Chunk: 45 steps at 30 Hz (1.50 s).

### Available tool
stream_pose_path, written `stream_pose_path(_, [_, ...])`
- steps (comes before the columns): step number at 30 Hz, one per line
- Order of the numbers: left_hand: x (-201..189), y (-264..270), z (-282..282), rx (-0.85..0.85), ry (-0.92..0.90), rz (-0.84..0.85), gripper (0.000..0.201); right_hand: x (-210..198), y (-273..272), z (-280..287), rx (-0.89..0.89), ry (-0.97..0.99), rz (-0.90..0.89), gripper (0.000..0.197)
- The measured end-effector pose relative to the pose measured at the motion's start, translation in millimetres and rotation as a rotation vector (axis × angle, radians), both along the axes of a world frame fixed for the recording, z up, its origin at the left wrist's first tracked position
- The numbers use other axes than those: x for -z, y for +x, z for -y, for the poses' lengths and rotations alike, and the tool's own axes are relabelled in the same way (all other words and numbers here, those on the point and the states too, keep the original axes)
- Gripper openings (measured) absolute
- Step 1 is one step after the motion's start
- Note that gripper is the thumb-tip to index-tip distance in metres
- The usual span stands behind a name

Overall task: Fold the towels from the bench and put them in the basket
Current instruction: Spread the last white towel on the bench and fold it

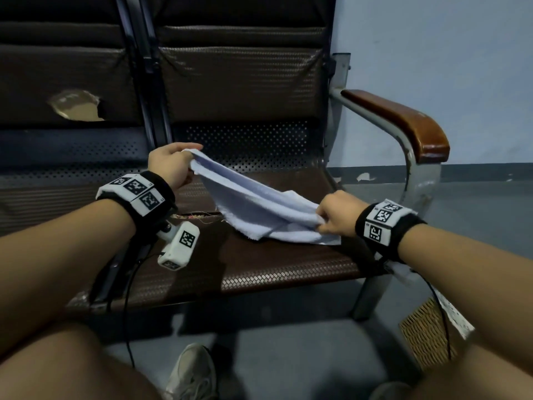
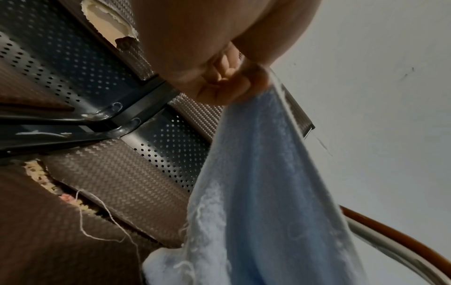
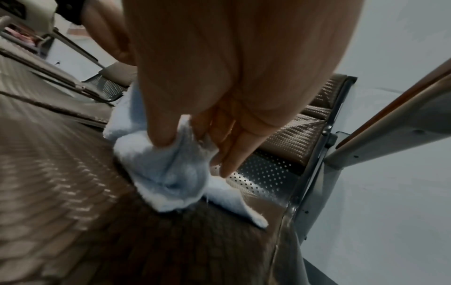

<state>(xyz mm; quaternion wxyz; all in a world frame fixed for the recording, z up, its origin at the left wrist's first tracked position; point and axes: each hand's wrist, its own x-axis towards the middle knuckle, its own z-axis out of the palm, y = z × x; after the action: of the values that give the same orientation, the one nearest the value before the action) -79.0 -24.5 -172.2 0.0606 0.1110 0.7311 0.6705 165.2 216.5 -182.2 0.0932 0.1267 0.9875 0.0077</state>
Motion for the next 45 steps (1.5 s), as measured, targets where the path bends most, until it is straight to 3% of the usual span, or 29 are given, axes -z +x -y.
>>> stream_pose_path(2, [0.1, 3.1, 2.5, 0.031, 0.024, 0.034, 0.034, 2.6, -0.4, 1.1, 0.006, 0.018, -0.012, 0.03])
stream_pose_path(5, [0.5, 7.8, 8.7, 0.056, 0.054, 0.097, 0.04, -3.7, -2.4, -5.3, 0.04, -0.031, -0.175, 0.036])
stream_pose_path(8, [0.3, 6.0, 16.5, 0.013, -0.013, 0.028, 0.033, -12.4, 1.0, -13.8, 0.05, -0.083, -0.328, 0.031])
stream_pose_path(10, [1.3, 6.0, 18.9, 0.021, -0.052, -0.008, 0.027, -16.0, 4.4, -18.7, 0.065, -0.124, -0.397, 0.037])
stream_pose_path(13, [5.5, 8.2, 19.9, 0.115, -0.308, -0.207, 0.019, -21.8, 4.5, -22.6, 0.133, -0.206, -0.533, 0.048])
stream_pose_path(15, [6.3, 9.4, 19.8, 0.082, -0.411, -0.347, 0.011, -27.0, 5.0, -25.6, 0.151, -0.224, -0.6, 0.046])
stream_pose_path(19, [-11.4, 0.8, 21.2, -0.031, -0.35, -0.462, 0.013, -42.5, 7.5, -32.0, 0.083, -0.272, -0.592, 0.021])
stream_pose_path(22, [-26.9, -3.7, 15.5, -0.014, -0.323, -0.527, 0.017, -56.5, 3.6, -36.0, 0.044, -0.254, -0.517, 0.025])
stream_pose_path(24, [-34.1, -2.1, 7.7, -0.026, -0.291, -0.521, 0.021, -69.1, -4.1, -33.8, 0.037, -0.217, -0.456, 0.003])
stream_pose_path(29, [-67.2, 6.3, -10.3, -0.131, -0.182, -0.503, 0.029, -106.4, -24.3, -29.2, 0.14, -0.332, -0.564, 0.018])
stream_pose_path(33, [-105.9, 9.1, -11.8, -0.1, -0.189, -0.625, 0.045, -138.1, -29.5, -27.6, 0.154, -0.339, -0.746, 0.027])
stream_pose_path(38, [-119.3, -3.9, 3.0, -0.08, -0.328, -0.628, 0.044, -156.6, -23.0, -39.2, 0.082, -0.215, -0.658, 0.033])
stream_pose_path(41, [-117.0, -10.5, 5.1, -0.09, -0.263, -0.547, 0.062, -161.8, -22.2, -45.8, 0.127, -0.276, -0.637, 0.042])
stream_pose_path(45, [-114.9, -17.5, -2.4, -0.01, -0.201, -0.504, 0.048, -163.8, -29.6, -45.6, 0.246, -0.44, -0.668, 0.05])
